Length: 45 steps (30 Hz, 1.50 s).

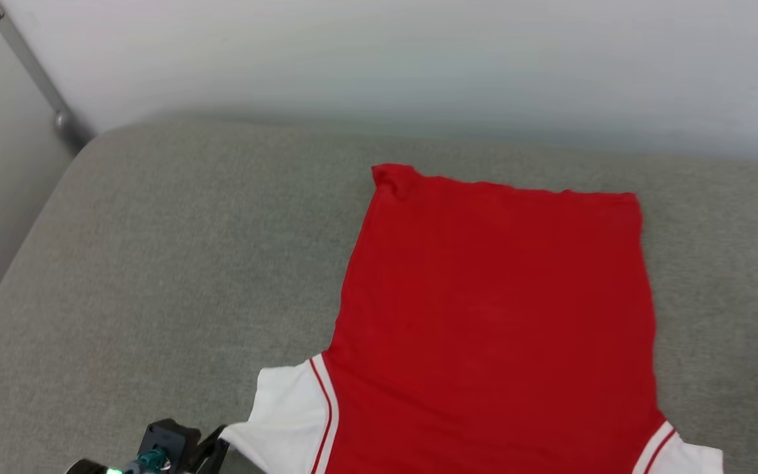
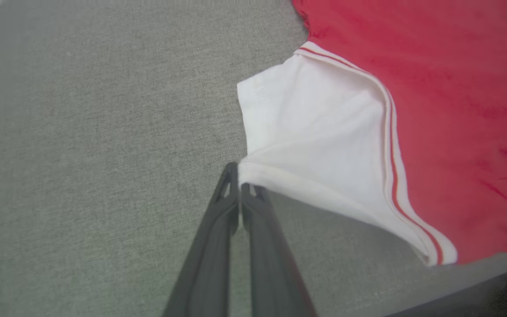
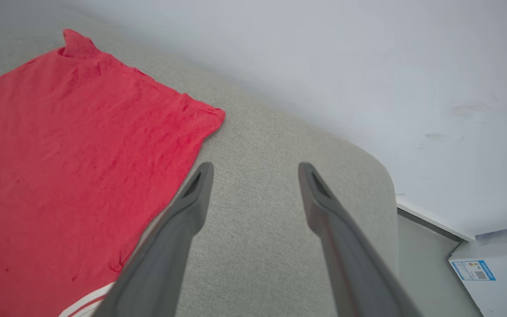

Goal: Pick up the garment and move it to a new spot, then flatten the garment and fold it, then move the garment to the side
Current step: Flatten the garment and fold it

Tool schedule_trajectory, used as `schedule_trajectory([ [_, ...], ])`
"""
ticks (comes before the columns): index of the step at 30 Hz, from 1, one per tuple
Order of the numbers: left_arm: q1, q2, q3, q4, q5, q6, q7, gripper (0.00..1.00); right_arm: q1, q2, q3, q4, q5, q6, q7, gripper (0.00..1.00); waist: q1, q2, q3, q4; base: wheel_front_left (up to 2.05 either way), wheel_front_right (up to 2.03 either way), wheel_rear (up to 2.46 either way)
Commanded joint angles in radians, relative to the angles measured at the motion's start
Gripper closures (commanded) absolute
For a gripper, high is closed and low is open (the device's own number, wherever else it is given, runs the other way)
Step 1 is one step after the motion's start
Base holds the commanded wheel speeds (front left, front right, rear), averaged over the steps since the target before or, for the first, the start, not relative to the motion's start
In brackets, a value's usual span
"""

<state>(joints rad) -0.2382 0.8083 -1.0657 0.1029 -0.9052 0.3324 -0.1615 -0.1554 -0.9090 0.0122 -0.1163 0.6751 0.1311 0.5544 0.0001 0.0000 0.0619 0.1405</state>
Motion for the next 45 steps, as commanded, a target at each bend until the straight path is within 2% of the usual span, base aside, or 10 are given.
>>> schedule_trajectory([
  [1,-0.016,0.001,0.003,-0.004,0.008,0.005,-0.003,1.00,-0.024,-0.007,0.012,0.010,0.010,-0.001,0.014,0.00,-0.0001,0.0000,0.049,0.037,0.00,0.00,0.00],
  [5,-0.055,-0.017,0.006,-0.028,0.037,0.012,-0.010,1.00,-0.244,-0.074,0.124,0.059,0.051,-0.001,0.173,0.00,-0.0001,0.0000,0.133,0.084,0.00,0.00,0.00],
  [9,-0.095,-0.039,0.018,-0.046,0.056,0.016,-0.025,1.00,-0.444,-0.086,0.265,0.110,0.031,-0.001,0.335,0.00,-0.0001,0.0000,0.224,0.124,0.00,0.00,0.00],
  [13,-0.126,-0.060,0.030,-0.063,0.073,0.022,-0.045,1.00,-0.619,-0.052,0.356,0.184,0.007,-0.001,0.461,0.00,-0.0001,0.0000,0.303,0.164,0.00,0.00,0.00],
  [18,-0.154,-0.085,0.044,-0.089,0.095,0.030,-0.064,1.00,-0.757,-0.008,0.386,0.307,-0.006,-0.001,0.556,0.00,-0.0001,0.0000,0.389,0.209,0.00,0.00,0.00],
  [24,-0.168,-0.122,0.059,-0.116,0.105,0.041,-0.080,1.00,-0.778,0.014,0.377,0.422,-0.015,-0.001,0.623,0.00,-0.0001,0.0000,0.455,0.249,0.00,0.00,0.00],
  [32,-0.182,-0.150,0.074,-0.127,0.121,0.043,-0.090,1.00,-0.661,0.059,0.373,0.499,0.002,-0.001,0.595,0.00,-0.0001,0.0000,0.492,0.264,0.00,0.00,0.00],
  [33,-0.182,-0.153,0.073,-0.129,0.124,0.042,-0.092,1.00,-0.660,0.058,0.379,0.493,-0.004,-0.001,0.586,0.57,-0.0001,0.0000,0.493,0.262,0.00,0.00,0.00],
  [34,-0.181,-0.157,0.073,-0.128,0.126,0.039,-0.093,1.00,-0.661,0.057,0.380,0.488,-0.007,-0.001,0.580,1.00,-0.0001,0.0000,0.490,0.260,0.00,0.00,0.00],
  [45,-0.130,-0.137,0.087,-0.103,0.112,0.045,-0.098,1.00,-0.713,0.033,0.411,0.422,-0.003,-0.001,0.461,1.00,-0.0001,0.0000,0.361,0.198,0.00,0.00,0.00],
])
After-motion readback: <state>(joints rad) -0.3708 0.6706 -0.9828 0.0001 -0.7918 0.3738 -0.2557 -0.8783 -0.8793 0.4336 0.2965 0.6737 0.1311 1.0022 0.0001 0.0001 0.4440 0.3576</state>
